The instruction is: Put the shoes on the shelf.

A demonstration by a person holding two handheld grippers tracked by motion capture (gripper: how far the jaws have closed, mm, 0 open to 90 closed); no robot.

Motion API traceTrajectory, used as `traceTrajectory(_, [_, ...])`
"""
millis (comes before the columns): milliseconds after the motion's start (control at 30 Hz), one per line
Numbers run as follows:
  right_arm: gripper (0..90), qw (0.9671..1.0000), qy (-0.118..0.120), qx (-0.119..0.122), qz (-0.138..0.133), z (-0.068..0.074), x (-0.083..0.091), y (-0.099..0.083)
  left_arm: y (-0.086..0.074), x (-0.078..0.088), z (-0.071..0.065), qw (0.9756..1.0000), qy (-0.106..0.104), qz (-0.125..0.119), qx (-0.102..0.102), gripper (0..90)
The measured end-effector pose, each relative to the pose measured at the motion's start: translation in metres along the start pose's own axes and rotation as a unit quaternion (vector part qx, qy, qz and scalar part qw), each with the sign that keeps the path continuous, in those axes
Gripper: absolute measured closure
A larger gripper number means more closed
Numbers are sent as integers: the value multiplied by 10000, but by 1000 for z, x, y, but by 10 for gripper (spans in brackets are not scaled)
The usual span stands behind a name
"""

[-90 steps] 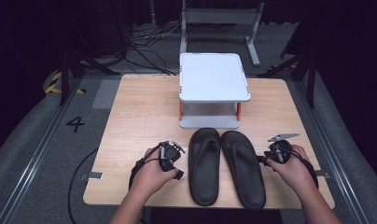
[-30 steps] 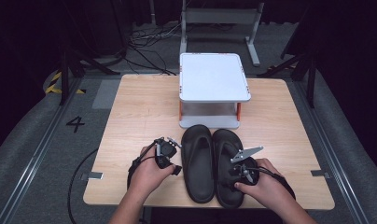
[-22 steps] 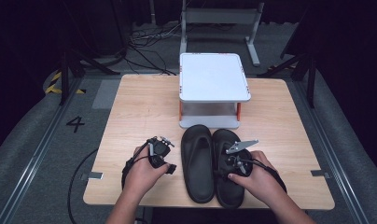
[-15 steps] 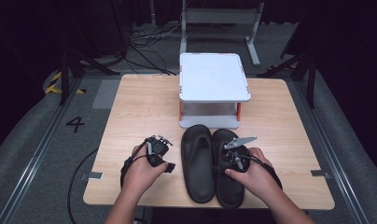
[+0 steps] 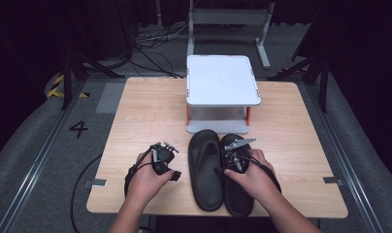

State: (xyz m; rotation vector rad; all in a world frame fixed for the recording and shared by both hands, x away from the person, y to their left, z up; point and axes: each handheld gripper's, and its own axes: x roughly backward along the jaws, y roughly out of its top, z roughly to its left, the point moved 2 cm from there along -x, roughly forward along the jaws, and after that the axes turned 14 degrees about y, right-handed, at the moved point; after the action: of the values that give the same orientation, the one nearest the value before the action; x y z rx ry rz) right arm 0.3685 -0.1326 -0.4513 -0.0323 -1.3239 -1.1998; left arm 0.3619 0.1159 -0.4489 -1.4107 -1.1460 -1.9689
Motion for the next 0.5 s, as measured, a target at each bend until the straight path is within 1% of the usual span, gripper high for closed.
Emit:
traceTrajectory(67, [333, 9999, -68, 64, 51, -1, -6, 0, 0, 0, 0, 10000, -3, 1, -2, 381])
traceTrajectory(100, [312, 9999, -80, 72, 59, -1, -9, -1, 0, -1, 0, 10000, 0, 7, 0, 380])
traceTrajectory(133, [299, 9998, -147, 127, 38, -1, -10, -1, 0, -1, 0, 10000, 0, 7, 0, 378])
traceTrajectory(200, [283, 9997, -168, 157, 33, -1, -11, -1, 0, -2, 0, 10000, 19, 10, -9, 374])
traceTrajectory(267, [239, 9996, -225, 169, 35, -1, -13, -1, 0, -3, 0, 10000, 21, 30, -17, 367])
traceTrajectory(300, [195, 9994, -265, 229, 38, -1, -14, -1, 0, -3, 0, 10000, 19, 34, -25, 365])
traceTrajectory(333, [168, 9994, -250, 231, 43, -1, -16, -2, 0, -3, 0, 10000, 22, 42, -28, 364])
traceTrajectory(367, [164, 9992, -271, 278, 30, -1, -17, -2, 0, -3, 0, 10000, 16, 44, -25, 363])
traceTrajectory(433, [178, 9992, -277, 276, 26, 0, -17, -2, 0, -3, 0, 10000, 14, 34, -22, 362])
traceTrajectory(467, [217, 9992, -285, 261, 23, 1, -16, -2, 0, -3, 0, 10000, 15, 36, -18, 362])
traceTrajectory(500, [258, 9994, -246, 252, 49, 2, -14, -2, -1, -3, 1, 10000, 12, 36, -17, 362])
